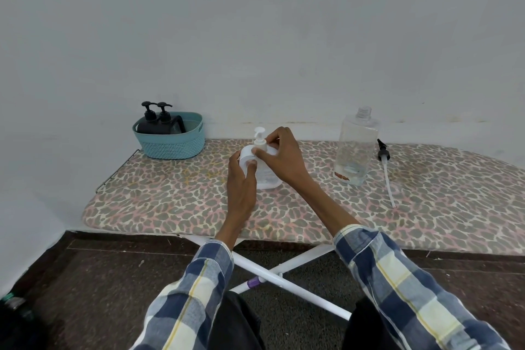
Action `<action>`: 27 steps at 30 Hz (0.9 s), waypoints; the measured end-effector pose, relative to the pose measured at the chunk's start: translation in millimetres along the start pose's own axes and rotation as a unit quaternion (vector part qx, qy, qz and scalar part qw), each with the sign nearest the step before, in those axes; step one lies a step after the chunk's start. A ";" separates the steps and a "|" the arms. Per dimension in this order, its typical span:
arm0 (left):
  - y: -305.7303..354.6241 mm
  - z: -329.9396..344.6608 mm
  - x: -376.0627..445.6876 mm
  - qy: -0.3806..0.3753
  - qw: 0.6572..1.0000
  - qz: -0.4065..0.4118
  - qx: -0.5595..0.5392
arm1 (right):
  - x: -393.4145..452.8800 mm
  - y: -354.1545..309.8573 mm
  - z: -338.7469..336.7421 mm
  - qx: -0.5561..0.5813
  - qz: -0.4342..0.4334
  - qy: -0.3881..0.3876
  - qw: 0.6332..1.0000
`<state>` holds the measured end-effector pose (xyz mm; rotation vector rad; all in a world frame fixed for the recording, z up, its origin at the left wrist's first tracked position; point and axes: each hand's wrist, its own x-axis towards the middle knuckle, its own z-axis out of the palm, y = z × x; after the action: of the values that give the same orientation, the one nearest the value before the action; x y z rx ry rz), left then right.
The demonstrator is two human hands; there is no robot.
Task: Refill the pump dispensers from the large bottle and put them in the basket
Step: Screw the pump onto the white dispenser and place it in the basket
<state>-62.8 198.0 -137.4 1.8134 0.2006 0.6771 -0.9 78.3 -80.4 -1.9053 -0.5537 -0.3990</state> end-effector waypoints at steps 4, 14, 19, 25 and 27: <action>-1.4 0.5 0.6 0.003 1.000 0.002 -0.002 | -0.5 -3.6 0.3 -0.007 -0.014 -0.022 1.000; -2.1 1.0 1.6 0.003 1.000 0.005 -0.007 | -4.4 -6.0 5.1 -0.037 -0.012 0.006 0.999; -2.2 1.0 1.1 0.004 1.000 0.008 -0.001 | -2.6 -6.2 2.4 -0.052 -0.020 -0.014 0.998; -1.5 0.4 0.6 0.004 1.000 0.009 -0.007 | -4.0 -5.6 3.5 -0.031 0.005 0.004 0.999; -2.3 0.6 0.9 0.005 1.000 0.002 -0.004 | -4.1 -7.0 3.4 -0.036 -0.011 -0.004 0.999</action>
<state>-61.3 198.7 -139.2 1.8040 0.1996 0.6888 -8.1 82.9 -78.4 -1.9714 -0.5736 -0.4305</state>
